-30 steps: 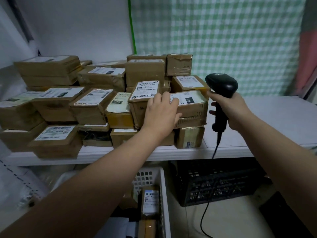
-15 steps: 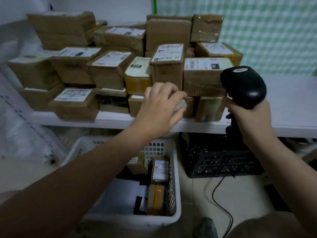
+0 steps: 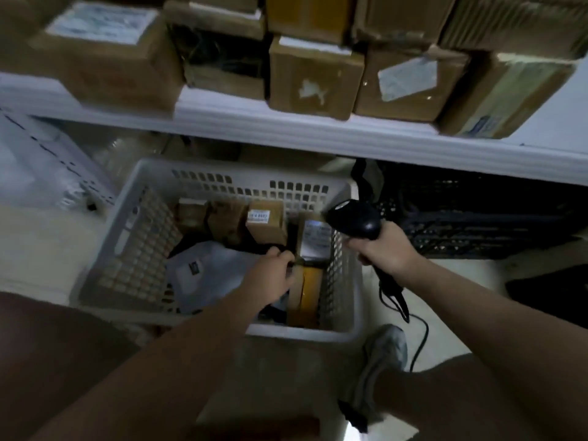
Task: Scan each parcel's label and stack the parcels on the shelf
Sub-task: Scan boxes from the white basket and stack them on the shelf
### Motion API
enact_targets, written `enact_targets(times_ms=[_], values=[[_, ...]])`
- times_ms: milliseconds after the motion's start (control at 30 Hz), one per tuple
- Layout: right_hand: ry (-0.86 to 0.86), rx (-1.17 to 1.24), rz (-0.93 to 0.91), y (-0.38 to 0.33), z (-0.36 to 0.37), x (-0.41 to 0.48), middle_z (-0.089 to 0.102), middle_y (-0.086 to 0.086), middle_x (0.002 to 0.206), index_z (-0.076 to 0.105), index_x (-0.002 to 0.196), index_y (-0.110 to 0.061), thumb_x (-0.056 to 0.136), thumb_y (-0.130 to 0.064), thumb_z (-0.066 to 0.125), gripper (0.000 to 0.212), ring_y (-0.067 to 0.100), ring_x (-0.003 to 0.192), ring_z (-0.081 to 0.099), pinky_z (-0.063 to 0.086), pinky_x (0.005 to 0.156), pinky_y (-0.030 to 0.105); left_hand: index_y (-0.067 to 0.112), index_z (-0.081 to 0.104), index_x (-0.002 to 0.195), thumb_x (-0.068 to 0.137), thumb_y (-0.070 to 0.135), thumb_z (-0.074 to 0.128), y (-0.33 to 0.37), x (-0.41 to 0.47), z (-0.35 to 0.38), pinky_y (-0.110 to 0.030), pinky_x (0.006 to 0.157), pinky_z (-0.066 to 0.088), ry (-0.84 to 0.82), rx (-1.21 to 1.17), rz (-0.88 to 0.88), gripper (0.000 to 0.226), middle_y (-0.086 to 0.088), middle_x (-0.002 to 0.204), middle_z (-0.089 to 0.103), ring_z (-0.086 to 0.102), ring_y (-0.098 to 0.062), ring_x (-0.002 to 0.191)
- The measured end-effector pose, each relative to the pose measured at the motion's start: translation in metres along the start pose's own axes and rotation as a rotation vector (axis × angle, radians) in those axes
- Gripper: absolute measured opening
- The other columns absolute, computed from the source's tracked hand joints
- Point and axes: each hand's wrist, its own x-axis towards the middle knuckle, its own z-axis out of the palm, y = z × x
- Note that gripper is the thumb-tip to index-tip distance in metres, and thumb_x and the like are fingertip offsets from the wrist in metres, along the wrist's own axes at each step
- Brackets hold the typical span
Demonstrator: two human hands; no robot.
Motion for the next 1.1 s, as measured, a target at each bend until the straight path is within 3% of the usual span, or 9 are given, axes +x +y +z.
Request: enact_targets(times_ms=[167,300,367,467,567,767,900,1033,1100], values=[[0.046,0.003,0.090,0.019,0.010,0.027,0.056,0.000,0.056,0.059,0.072,-0.017,0.084,-0.005,0.071,0.021,0.009,0.048,0.055,0.045,0.051,0.023,0.018,0.028,0.144,0.088,0.043,0.062,0.001,0.037,0.056,-0.044,0.097,0.045,-0.174,0.004,-0.155,0.070,-0.014,0.144,0.026,0.043,-0.034,0.123],[0.003,-0.025,0.116,0.031,0.018,0.034,0.059,-0.003,0.063,0.060,0.075,-0.023,0.084,-0.009,0.073,0.021,0.002,0.054,0.056,0.042,0.049,0.011,0.020,0.014,0.151,0.080,0.047,0.071,0.006,0.051,0.086,-0.043,0.101,0.038,-0.214,-0.109,-0.256,0.095,-0.016,0.151,0.016,0.035,-0.036,0.131],[0.006,-0.020,0.122,0.036,0.021,0.036,0.061,-0.006,0.067,0.061,0.075,-0.026,0.082,-0.010,0.074,0.021,0.004,0.062,0.057,0.047,0.056,0.015,0.022,0.014,0.152,0.078,0.046,0.073,0.006,0.058,0.099,-0.040,0.102,0.038,-0.207,-0.173,-0.288,0.098,-0.015,0.155,0.011,0.035,-0.035,0.131],[0.027,0.009,0.132,0.039,0.023,0.039,0.062,-0.003,0.066,0.063,0.074,-0.024,0.081,-0.010,0.075,0.019,0.011,0.064,0.060,0.052,0.068,0.033,0.025,0.010,0.150,0.078,0.048,0.071,0.005,0.067,0.109,-0.045,0.103,0.042,-0.215,-0.195,-0.301,0.098,-0.018,0.156,0.003,0.036,-0.035,0.129],[0.030,0.032,0.160,0.038,0.022,0.042,0.061,0.002,0.062,0.063,0.073,-0.017,0.082,-0.010,0.073,0.015,0.015,0.059,0.058,0.049,0.064,0.033,0.025,0.005,0.150,0.082,0.038,0.072,0.009,0.068,0.103,-0.044,0.103,0.041,-0.193,-0.221,-0.381,0.096,-0.018,0.154,-0.003,0.034,-0.038,0.132],[-0.016,-0.027,0.123,0.035,0.026,0.043,0.057,-0.006,0.064,0.058,0.073,-0.024,0.082,-0.013,0.074,0.021,0.009,0.063,0.054,0.041,0.057,0.019,0.029,0.009,0.147,0.079,0.031,0.073,-0.006,0.055,0.057,-0.044,0.095,0.043,-0.041,-0.373,-0.358,0.093,-0.016,0.141,0.028,0.043,-0.036,0.122],[-0.021,-0.075,0.088,0.017,0.027,0.038,0.059,0.000,0.069,0.061,0.081,-0.015,0.082,-0.013,0.074,0.012,0.016,0.069,0.056,0.043,0.062,0.027,0.023,0.007,0.150,0.083,0.027,0.069,-0.023,0.023,-0.002,-0.044,0.094,0.044,0.129,-0.546,-0.291,0.091,-0.011,0.137,0.040,0.048,-0.034,0.119],[-0.046,0.059,0.016,-0.021,0.033,0.013,0.061,0.004,0.069,0.063,0.074,-0.012,0.085,-0.012,0.073,0.015,0.016,0.063,0.058,0.045,0.055,0.022,0.018,0.023,0.147,0.071,0.037,0.077,-0.042,-0.022,-0.057,-0.047,0.100,0.042,0.315,-0.617,-0.254,0.095,-0.009,0.140,0.038,0.044,-0.030,0.125],[-0.083,0.156,-0.041,-0.047,0.035,-0.004,0.063,0.010,0.077,0.065,0.080,-0.011,0.085,-0.013,0.073,0.010,0.020,0.064,0.059,0.048,0.061,0.028,0.014,0.025,0.143,0.072,0.026,0.080,-0.043,-0.041,-0.080,-0.043,0.098,0.043,0.357,-0.532,-0.175,0.091,-0.008,0.137,0.035,0.041,-0.025,0.123]])
